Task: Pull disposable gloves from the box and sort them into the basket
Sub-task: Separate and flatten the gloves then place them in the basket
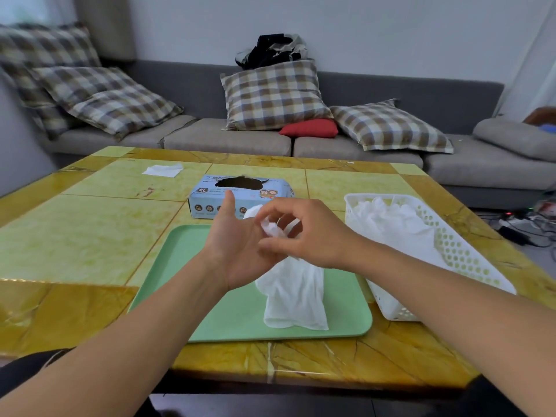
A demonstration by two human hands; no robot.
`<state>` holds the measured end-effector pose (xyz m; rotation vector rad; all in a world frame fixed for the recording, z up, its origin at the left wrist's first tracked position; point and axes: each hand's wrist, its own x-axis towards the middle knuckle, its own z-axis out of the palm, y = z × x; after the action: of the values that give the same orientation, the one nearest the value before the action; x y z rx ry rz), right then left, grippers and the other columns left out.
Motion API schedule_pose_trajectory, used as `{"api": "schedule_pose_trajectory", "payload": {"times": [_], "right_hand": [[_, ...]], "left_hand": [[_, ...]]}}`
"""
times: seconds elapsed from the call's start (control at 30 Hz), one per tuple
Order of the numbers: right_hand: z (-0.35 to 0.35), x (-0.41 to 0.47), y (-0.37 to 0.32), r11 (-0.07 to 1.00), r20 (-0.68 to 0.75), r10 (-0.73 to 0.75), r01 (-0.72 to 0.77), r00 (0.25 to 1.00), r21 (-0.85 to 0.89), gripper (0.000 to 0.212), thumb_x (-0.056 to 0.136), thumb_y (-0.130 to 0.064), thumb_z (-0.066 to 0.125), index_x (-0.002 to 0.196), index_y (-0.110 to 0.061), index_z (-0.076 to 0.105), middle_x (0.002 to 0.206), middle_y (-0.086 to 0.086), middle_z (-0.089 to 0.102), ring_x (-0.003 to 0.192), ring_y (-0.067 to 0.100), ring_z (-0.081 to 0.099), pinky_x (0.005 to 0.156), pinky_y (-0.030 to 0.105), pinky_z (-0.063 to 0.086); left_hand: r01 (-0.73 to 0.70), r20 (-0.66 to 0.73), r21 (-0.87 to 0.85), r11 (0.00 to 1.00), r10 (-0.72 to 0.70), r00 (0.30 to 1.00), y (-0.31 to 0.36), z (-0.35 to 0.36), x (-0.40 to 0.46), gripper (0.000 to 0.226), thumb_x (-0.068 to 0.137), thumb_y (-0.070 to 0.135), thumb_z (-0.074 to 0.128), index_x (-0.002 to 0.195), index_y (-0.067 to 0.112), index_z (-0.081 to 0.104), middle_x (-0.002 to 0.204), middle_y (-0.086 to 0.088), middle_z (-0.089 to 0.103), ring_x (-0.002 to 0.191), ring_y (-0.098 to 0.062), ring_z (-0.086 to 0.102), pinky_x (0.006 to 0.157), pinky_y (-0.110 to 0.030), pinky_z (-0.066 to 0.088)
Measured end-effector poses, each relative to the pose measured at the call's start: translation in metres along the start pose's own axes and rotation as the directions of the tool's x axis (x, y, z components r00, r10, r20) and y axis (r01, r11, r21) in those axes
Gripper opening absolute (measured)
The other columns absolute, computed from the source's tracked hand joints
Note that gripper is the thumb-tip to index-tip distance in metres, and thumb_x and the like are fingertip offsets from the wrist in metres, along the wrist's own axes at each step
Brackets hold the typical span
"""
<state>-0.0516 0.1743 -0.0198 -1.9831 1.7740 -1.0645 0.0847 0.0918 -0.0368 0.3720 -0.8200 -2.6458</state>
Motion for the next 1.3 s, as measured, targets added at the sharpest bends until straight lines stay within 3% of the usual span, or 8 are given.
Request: {"api": "schedule_pose_trajectory", "payload": {"times": [0.17, 0.27, 0.33, 0.43, 0.57, 0.73, 0.93, 1.3], "right_hand": [[-0.013, 0.013, 0.005, 0.924, -0.261, 0.187, -0.08, 0.947, 0.374, 0.021, 0.088, -0.001, 0.073, 0.097, -0.019, 0.073, 0.094, 0.001, 0.073, 0.082, 0.011, 0.065, 0.077, 0.026, 0.054], [-0.047, 0.02, 0.009, 0.825, -0.347, 0.322, -0.081, 0.881, 0.559, 0.023, 0.09, 0.0, 0.07, 0.104, -0.018, 0.069, 0.088, 0.004, 0.069, 0.08, 0.02, 0.061, 0.066, 0.03, 0.052], [-0.068, 0.017, 0.009, 0.809, -0.252, 0.307, -0.112, 0.918, 0.577, 0.025, 0.092, 0.001, 0.067, 0.113, -0.013, 0.066, 0.089, 0.007, 0.068, 0.079, 0.02, 0.063, 0.066, 0.029, 0.054], [-0.08, 0.009, 0.005, 0.831, 0.096, 0.251, -0.265, 0.963, 0.49, 0.033, 0.092, 0.001, 0.066, 0.123, -0.01, 0.064, 0.091, 0.009, 0.07, 0.082, 0.019, 0.067, 0.074, 0.027, 0.056], [-0.073, 0.006, 0.001, 0.799, 0.33, 0.182, -0.335, 0.926, 0.499, 0.038, 0.085, 0.001, 0.071, 0.122, -0.009, 0.065, 0.094, 0.009, 0.07, 0.086, 0.019, 0.068, 0.081, 0.03, 0.056], [-0.067, 0.009, 0.002, 0.729, 0.136, 0.317, -0.332, 0.939, 0.599, 0.053, 0.08, 0.001, 0.078, 0.129, -0.011, 0.06, 0.101, 0.007, 0.068, 0.087, 0.018, 0.067, 0.075, 0.031, 0.055], [-0.062, 0.002, 0.009, 0.652, 0.265, 0.44, -0.508, 0.858, 0.563, 0.048, 0.084, 0.003, 0.075, 0.129, -0.007, 0.064, 0.095, 0.008, 0.067, 0.077, 0.014, 0.057, 0.062, 0.021, 0.047], [-0.071, 0.011, -0.004, 0.878, -0.193, 0.156, -0.047, 0.969, 0.477, 0.016, 0.089, 0.004, 0.069, 0.103, -0.003, 0.072, 0.075, -0.013, 0.072, 0.067, -0.004, 0.062, 0.064, 0.009, 0.046]], "left_hand": [[0.0, -0.038, 0.218, 0.976, 0.008, 0.999, 0.004, -0.003, 0.006, 0.106, 0.085, 0.087, 0.022, 0.139, 0.002, 0.053, 0.144, -0.019, 0.055, 0.128, -0.034, 0.058, 0.116, -0.049, 0.037], [0.143, -0.285, 0.738, 0.66, 0.112, 0.952, 0.015, 0.002, 0.0, 0.091, 0.089, 0.08, 0.037, 0.114, -0.002, 0.066, 0.114, -0.016, 0.073, 0.1, -0.032, 0.073, 0.097, -0.046, 0.056], [0.129, -0.286, 0.906, 0.403, 0.36, 0.888, 0.022, 0.003, -0.002, 0.067, 0.091, 0.067, 0.053, 0.099, 0.004, 0.074, 0.097, -0.01, 0.078, 0.092, -0.028, 0.075, 0.089, -0.044, 0.06], [-0.135, 0.007, 0.962, 0.239, 0.472, 0.882, 0.032, 0.002, 0.002, 0.058, 0.078, 0.056, 0.076, 0.125, 0.025, 0.064, 0.121, 0.01, 0.07, 0.114, -0.01, 0.065, 0.098, -0.04, 0.054], [-0.281, 0.241, 0.926, 0.252, 0.178, 0.954, 0.024, 0.02, 0.012, 0.069, 0.08, 0.026, 0.085, 0.14, 0.03, 0.05, 0.134, 0.009, 0.064, 0.126, -0.01, 0.06, 0.105, -0.04, 0.05], [-0.223, 0.121, 0.947, 0.231, 0.387, 0.914, 0.022, 0.038, 0.02, 0.043, 0.081, 0.016, 0.084, 0.12, 0.019, 0.066, 0.09, -0.01, 0.073, 0.084, -0.016, 0.073, 0.078, -0.026, 0.06], [-0.32, 0.126, 0.915, 0.246, 0.579, 0.805, 0.031, 0.038, 0.019, 0.015, 0.085, 0.023, 0.08, 0.082, 0.011, 0.071, 0.077, -0.008, 0.066, 0.059, -0.006, 0.055, 0.053, -0.014, 0.044], [-0.408, 0.136, 0.771, 0.489, 0.5, 0.855, 0.042, 0.03, 0.008, 0.04, 0.075, 0.019, 0.086, 0.092, 0.024, 0.05, 0.083, -0.011, 0.069, 0.068, -0.021, 0.057, 0.055, -0.026, 0.037]]}}
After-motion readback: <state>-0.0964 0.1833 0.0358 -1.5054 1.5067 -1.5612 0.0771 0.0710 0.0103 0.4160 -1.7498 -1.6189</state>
